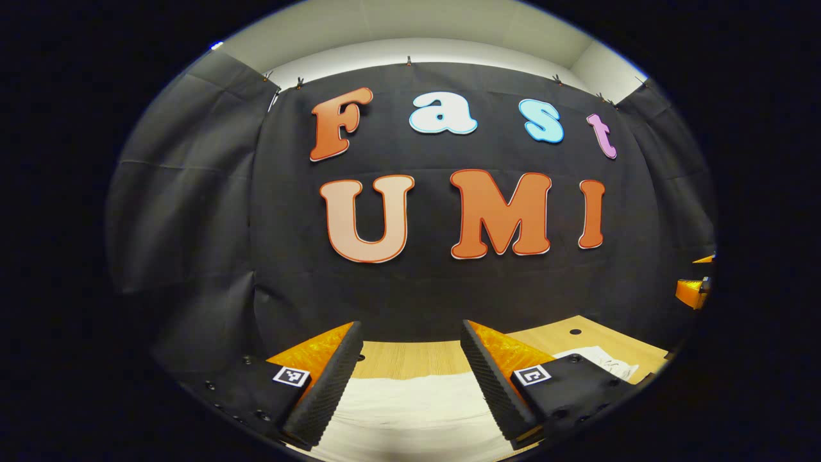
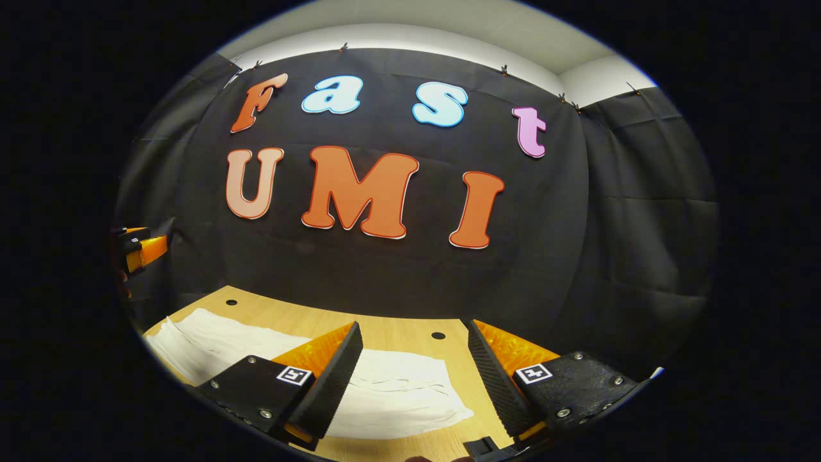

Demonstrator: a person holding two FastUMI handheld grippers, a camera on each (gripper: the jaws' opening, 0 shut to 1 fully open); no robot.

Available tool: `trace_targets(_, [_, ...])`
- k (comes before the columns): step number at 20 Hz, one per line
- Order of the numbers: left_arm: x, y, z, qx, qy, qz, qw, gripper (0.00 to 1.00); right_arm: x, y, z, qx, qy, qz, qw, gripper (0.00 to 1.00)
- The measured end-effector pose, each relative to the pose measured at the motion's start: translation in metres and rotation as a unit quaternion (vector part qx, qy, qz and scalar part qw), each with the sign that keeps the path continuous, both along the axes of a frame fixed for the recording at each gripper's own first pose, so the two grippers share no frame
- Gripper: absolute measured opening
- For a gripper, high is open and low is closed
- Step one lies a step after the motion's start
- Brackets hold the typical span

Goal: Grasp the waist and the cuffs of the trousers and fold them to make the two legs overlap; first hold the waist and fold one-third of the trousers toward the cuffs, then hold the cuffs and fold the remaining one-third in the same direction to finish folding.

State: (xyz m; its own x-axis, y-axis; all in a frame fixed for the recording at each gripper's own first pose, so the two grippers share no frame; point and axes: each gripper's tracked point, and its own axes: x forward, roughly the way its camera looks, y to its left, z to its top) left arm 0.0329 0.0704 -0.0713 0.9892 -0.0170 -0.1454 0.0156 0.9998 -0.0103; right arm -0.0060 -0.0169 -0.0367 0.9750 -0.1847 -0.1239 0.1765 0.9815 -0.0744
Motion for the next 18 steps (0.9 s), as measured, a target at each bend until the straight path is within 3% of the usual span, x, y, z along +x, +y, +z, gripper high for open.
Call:
trace_targets(4, [0.003,0.013,-0.011,-0.007,0.016,0.019,1.000,1.00,0.002,-0.012,-0.027,0.020,0.037,-0.005,0.999,0.99])
trace_targets(10, [0.001,0.039,-0.051,-0.026,0.084,0.070,0.994,0.99,0.017,-0.034,-0.074,0.070,0.096,-0.008,0.993,1.00])
trace_targets(18, [-0.039,0.085,-0.128,-0.043,0.202,0.159,0.965,1.00,0.030,-0.072,-0.153,0.149,0.197,-0.010,0.969,1.00])
